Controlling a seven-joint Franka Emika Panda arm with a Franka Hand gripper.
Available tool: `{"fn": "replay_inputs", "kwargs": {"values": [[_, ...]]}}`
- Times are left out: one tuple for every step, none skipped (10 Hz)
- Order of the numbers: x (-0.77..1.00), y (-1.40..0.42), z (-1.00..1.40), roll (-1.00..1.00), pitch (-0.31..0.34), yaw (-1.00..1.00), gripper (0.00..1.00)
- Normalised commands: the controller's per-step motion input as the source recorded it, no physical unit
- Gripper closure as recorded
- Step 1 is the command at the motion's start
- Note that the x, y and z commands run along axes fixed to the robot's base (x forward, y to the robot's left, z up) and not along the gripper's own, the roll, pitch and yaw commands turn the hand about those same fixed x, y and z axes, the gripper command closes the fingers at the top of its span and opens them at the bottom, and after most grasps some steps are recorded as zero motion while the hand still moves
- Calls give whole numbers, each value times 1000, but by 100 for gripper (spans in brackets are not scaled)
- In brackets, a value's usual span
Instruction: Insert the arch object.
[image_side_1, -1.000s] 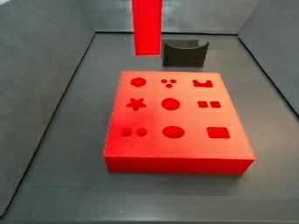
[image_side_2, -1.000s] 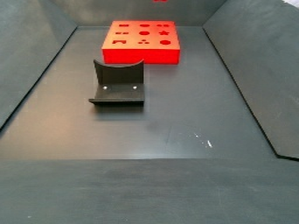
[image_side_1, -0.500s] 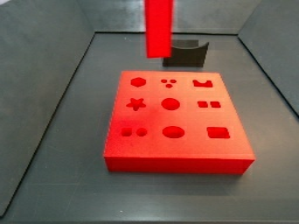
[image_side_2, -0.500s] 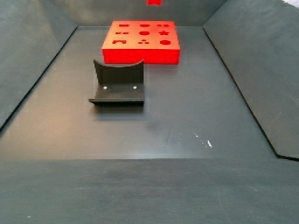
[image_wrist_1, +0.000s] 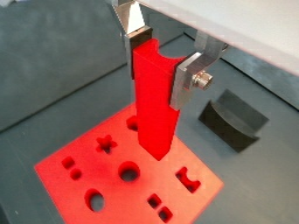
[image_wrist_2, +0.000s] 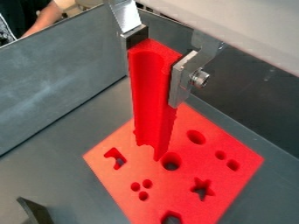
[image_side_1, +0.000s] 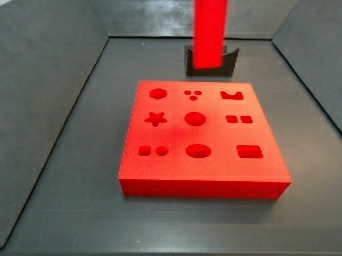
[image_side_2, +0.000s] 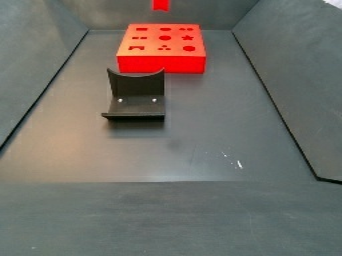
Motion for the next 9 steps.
{"fn": "replay_inputs", "kwargs": {"values": [[1000, 74, -157, 0, -116, -54, 100], [1000, 71, -151, 13, -107, -43, 100], [1000, 51, -154, 74, -89, -63, 100], [1000, 117, -177, 80, -77, -91, 100], [1000, 163, -191, 70, -73, -123, 100], [1000, 189, -220, 61, -63, -146, 100], [1000, 197, -240, 57, -54, -146, 100], [1000, 194, -260, 64, -43, -140, 100], [1000, 226, -303, 49, -31, -140, 100]]}}
